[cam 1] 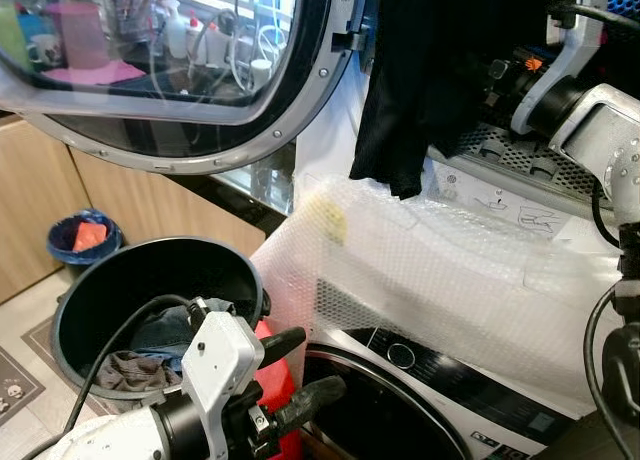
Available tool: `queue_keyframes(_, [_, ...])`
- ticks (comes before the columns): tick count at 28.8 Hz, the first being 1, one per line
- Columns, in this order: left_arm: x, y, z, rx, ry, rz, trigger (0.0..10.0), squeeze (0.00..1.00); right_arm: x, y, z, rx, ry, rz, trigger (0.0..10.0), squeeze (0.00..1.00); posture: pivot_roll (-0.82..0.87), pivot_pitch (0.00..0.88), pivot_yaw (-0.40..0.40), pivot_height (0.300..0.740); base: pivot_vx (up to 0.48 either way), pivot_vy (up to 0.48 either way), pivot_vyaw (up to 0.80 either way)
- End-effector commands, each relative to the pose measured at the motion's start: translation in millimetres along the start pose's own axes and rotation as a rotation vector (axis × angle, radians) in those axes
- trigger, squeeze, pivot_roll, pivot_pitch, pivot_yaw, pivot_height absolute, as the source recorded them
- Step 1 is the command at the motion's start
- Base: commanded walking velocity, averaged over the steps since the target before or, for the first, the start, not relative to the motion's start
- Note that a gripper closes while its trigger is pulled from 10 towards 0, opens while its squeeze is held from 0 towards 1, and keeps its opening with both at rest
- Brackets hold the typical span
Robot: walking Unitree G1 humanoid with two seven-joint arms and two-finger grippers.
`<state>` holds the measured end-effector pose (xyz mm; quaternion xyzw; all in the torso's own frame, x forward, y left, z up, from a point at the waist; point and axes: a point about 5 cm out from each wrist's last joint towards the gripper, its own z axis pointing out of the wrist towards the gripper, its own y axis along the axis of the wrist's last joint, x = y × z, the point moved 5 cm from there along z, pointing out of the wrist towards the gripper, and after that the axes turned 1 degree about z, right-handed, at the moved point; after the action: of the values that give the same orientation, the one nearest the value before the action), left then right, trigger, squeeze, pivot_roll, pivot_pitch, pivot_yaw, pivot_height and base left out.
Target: Clothes washing
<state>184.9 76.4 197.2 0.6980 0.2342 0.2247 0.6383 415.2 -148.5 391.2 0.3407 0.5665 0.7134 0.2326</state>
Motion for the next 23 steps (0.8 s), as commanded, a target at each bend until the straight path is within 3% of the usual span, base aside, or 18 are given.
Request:
queue_keyframes(1, [-9.0, 4, -1.2, -0.014, -0.012, -0.011, 10.0, 0.0, -6.1, 19, -8.8, -0.021, -0.031, 0.026, 10.0, 0.0, 0.11, 0.153, -0.198, 0.74, 0.0, 0.0, 0.0])
queue_keyframes(6, [-12.5, 2, -2.0, -0.013, -0.006, -0.027, 10.0, 0.0, -11.3, 25, -11.5, -0.001, -0.046, 0.041, 10.0, 0.0, 0.11, 0.159, -0.203, 0.74, 0.0, 0.0, 0.0])
queue_keyframes(9, [-15.3, -2, -3.2, -0.015, 0.014, -0.071, 10.0, 0.0, -36.0, 37, -12.8, -0.024, -0.25, 0.035, 10.0, 0.0, 0.1, 0.19, -0.233, 0.74, 0.0, 0.0, 0.0])
queue_keyframes(10, [-15.3, -2, -3.2, -0.015, 0.014, -0.071, 10.0, 0.0, -36.0, 37, -12.8, -0.024, -0.25, 0.035, 10.0, 0.0, 0.1, 0.19, -0.233, 0.74, 0.0, 0.0, 0.0])
queue_keyframes(14, [-18.8, -5, -1.6, -0.025, 0.041, -0.111, 10.0, 0.0, -52.7, 56, -11.1, -0.171, -0.488, 0.089, 10.0, 0.0, 0.09, 0.206, -0.259, 0.74, 0.0, 0.0, 0.0])
queue_keyframes(16, [-18.8, -5, -1.6, -0.025, 0.041, -0.111, 10.0, 0.0, -52.7, 56, -11.1, -0.171, -0.488, 0.089, 10.0, 0.0, 0.09, 0.206, -0.259, 0.74, 0.0, 0.0, 0.0])
queue_keyframes(17, [-19.1, -6, -1.2, -0.035, 0.071, -0.137, 10.0, 0.0, -50.5, 72, -8.7, -0.282, -0.559, 0.149, 10.0, 0.0, 0.08, 0.225, -0.289, 0.74, 0.0, 0.0, 0.0])
queue_keyframes(18, [-19.1, -6, -1.2, -0.035, 0.071, -0.137, 10.0, 0.0, -50.5, 72, -8.7, -0.282, -0.559, 0.149, 10.0, 0.0, 0.08, 0.225, -0.289, 0.74, 0.0, 0.0, 0.0])
queue_keyframes(19, [-18.8, -7, -1.4, -0.039, 0.098, -0.153, 10.0, 0.0, -47.1, 83, -7.6, -0.355, -0.604, 0.196, 10.0, 0.0, 0.08, 0.227, -0.292, 0.74, 0.0, 0.0, 0.0])
queue_keyframes(23, [-16.8, -8, -2.2, -0.05, 0.143, -0.18, 10.0, 0.0, -40.2, 107, -11.9, -0.473, -0.683, 0.139, 10.0, 0.0, 0.08, 0.233, -0.306, 0.74, 0.0, 0.0, 0.0])
